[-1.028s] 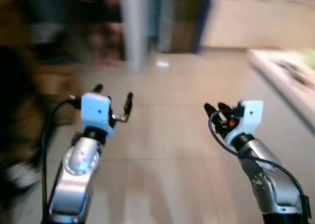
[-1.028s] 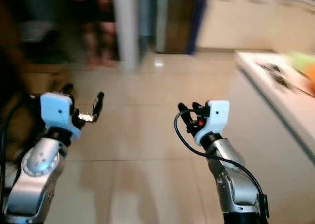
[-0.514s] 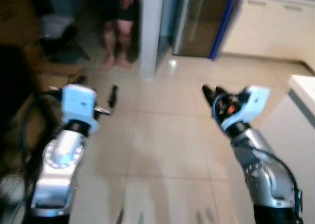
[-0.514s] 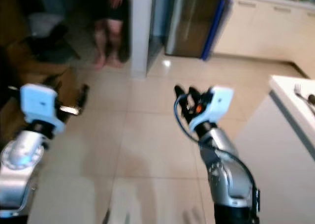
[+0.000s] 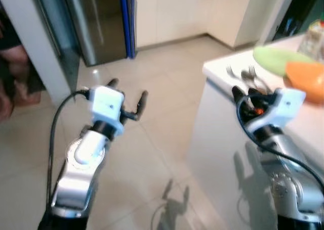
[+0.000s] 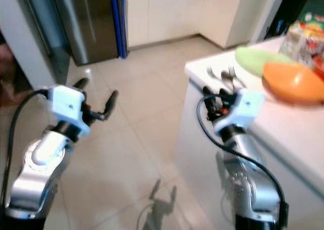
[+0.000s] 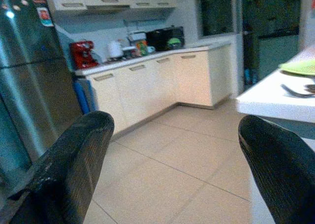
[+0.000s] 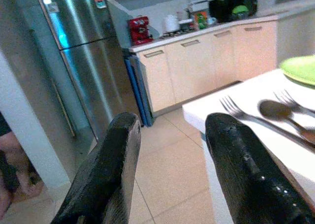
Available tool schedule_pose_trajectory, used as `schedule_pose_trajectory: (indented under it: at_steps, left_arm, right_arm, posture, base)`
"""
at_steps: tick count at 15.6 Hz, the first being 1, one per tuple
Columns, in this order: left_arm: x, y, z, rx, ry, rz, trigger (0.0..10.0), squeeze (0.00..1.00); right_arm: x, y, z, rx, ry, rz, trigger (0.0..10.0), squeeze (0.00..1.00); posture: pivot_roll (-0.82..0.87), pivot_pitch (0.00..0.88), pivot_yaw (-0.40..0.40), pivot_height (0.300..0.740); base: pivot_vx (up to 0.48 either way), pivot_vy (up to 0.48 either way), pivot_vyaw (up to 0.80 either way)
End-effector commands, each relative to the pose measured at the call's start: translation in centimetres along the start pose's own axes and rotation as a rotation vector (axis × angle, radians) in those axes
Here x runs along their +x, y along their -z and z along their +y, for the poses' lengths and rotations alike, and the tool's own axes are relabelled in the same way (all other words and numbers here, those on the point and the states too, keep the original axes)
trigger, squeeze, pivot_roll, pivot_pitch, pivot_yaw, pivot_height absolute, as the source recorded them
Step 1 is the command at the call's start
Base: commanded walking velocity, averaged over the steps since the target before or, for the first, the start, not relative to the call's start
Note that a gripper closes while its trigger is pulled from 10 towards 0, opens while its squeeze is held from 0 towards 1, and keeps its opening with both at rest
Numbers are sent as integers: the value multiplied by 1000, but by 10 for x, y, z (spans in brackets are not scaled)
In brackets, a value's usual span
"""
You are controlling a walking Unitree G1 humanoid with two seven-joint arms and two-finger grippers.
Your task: Setting the table
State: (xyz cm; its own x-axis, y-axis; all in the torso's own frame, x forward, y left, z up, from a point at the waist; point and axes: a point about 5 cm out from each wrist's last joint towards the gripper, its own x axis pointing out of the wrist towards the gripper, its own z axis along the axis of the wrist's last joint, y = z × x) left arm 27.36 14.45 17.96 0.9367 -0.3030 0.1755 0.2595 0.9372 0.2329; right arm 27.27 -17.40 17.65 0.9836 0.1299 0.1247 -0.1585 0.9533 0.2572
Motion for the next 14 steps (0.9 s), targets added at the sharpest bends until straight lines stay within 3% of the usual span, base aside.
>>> schedule_pose_trajectory:
  at_steps: [1, 6, 10, 14]
  left_arm:
    - [-2, 1, 6, 12, -16, 14, 10000, 0]
    - [-8, 3, 5, 17, -26, 26, 10000, 0]
    - [2, -5, 2, 13, -22, 30, 10000, 0]
    - [0, -1, -4, 28, 30, 44, 10000, 0]
  right_arm:
    - [2, -2, 11, 3, -45, -1, 10000, 0]
    - [12, -6, 10, -132, -168, 84, 10000, 0]
    - [18, -21, -8, -189, -191, 90, 10000, 0]
    - [28, -9, -24, -284, -224, 183, 10000, 0]
  posture:
    - [-7, 0, -34, 740]
    - [3, 0, -60, 740]
    - [-10, 0, -45, 740]
    - [-48, 0, -4, 740]
  base:
    - [409, 0, -800]
    - [401, 0, 0]
    - [0, 0, 0]
    - [0, 0, 0]
